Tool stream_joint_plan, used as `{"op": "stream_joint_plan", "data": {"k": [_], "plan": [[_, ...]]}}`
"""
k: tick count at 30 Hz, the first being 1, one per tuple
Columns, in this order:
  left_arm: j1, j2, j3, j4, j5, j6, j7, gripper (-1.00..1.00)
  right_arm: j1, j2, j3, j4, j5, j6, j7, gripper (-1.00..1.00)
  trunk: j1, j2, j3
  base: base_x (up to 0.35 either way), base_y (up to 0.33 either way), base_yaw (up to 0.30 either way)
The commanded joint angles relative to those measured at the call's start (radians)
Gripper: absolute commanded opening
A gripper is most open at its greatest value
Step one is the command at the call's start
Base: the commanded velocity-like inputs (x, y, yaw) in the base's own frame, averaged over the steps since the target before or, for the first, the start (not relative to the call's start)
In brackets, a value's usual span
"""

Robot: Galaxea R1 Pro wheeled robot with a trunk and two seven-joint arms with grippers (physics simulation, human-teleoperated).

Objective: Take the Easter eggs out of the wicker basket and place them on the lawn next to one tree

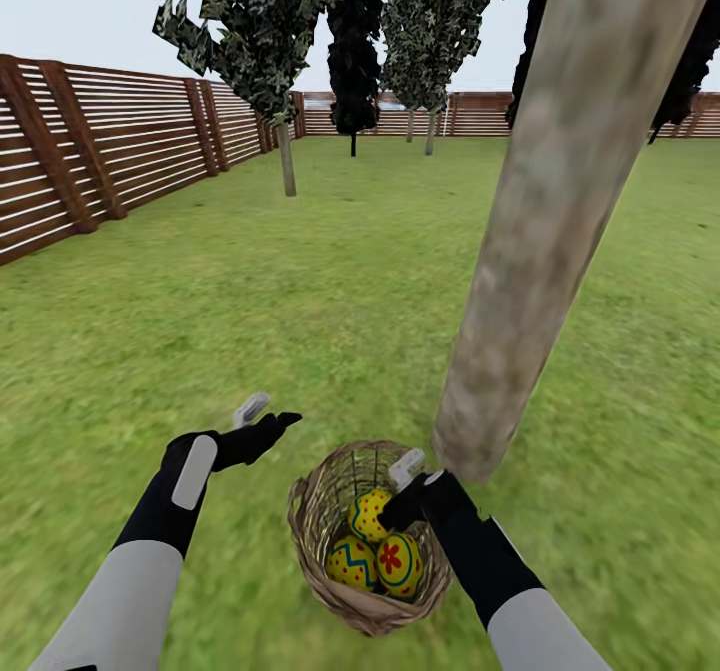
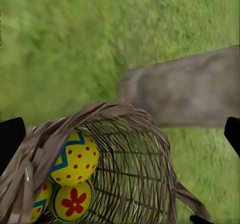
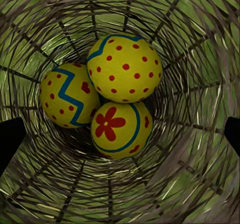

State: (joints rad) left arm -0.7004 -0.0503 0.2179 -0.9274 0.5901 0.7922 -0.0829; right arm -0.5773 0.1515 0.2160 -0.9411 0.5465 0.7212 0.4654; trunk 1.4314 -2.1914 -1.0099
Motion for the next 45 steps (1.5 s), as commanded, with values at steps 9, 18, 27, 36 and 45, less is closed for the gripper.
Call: {"op": "stream_joint_plan", "data": {"k": [9, 18, 27, 36, 45], "plan": [[-0.001, 0.001, 0.008, -0.001, -0.004, 0.007, -0.008, 1.0, -0.001, 0.015, 0.001, 0.0, 0.01, -0.026, -0.131, 1.0, 0.034, -0.064, -0.029, 0.0, 0.0, 0.0], [-0.001, 0.001, 0.008, -0.001, -0.004, 0.007, -0.008, 1.0, -0.017, 0.017, 0.003, 0.057, -0.037, -0.101, -0.16, 1.0, 0.069, -0.127, -0.057, 0.0, 0.0, 0.0], [-0.001, 0.001, 0.008, 0.002, -0.004, 0.008, -0.008, 1.0, -0.02, 0.017, 0.003, 0.08, -0.061, -0.171, -0.159, 1.0, 0.103, -0.19, -0.086, 0.0, 0.0, 0.0], [-0.001, 0.01, 0.008, 0.0, -0.004, 0.009, -0.009, 1.0, -0.02, 0.017, 0.005, 0.076, -0.063, -0.176, -0.158, 1.0, 0.138, -0.253, -0.114, 0.0, 0.0, 0.0], [0.0, 0.034, 0.01, -0.003, -0.003, 0.007, -0.032, 1.0, -0.02, 0.017, 0.005, 0.073, -0.063, -0.18, -0.158, 1.0, 0.169, -0.309, -0.139, 0.0, 0.0, 0.0]]}}
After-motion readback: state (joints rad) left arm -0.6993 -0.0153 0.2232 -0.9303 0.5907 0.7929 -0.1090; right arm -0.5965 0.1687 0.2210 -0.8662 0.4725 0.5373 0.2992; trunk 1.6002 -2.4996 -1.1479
